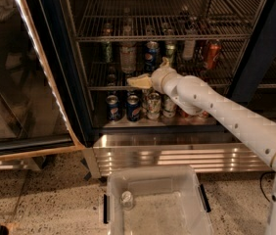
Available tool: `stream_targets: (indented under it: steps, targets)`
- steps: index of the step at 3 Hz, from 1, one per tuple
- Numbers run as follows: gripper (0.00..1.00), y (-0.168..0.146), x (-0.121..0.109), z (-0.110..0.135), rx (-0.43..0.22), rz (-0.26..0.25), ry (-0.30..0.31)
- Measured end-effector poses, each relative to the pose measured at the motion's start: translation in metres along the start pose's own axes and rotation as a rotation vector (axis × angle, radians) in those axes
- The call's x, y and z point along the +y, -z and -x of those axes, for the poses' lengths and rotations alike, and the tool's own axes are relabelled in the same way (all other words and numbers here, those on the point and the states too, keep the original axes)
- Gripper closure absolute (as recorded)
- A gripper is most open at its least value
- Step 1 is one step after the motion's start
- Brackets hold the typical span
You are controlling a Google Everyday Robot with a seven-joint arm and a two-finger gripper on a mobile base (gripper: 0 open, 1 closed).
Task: Pick pepsi can from middle shelf of fridge
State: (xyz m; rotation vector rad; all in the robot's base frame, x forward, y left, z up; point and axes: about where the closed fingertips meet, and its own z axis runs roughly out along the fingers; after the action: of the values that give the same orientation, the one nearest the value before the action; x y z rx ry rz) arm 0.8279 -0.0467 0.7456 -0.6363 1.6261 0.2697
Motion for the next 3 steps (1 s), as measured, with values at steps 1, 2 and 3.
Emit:
stream_targets:
  steps: [1, 2, 3]
  targets:
    - [0.23, 0.005, -0.017, 0.006, -0.054, -0.124, -0.019]
    - [0.04, 0.016, -0.038, 0.016, -0.079, -0.190, -0.027]
    - [0.00, 0.016, -0.038, 0.016, -0.079, -0.189, -0.027]
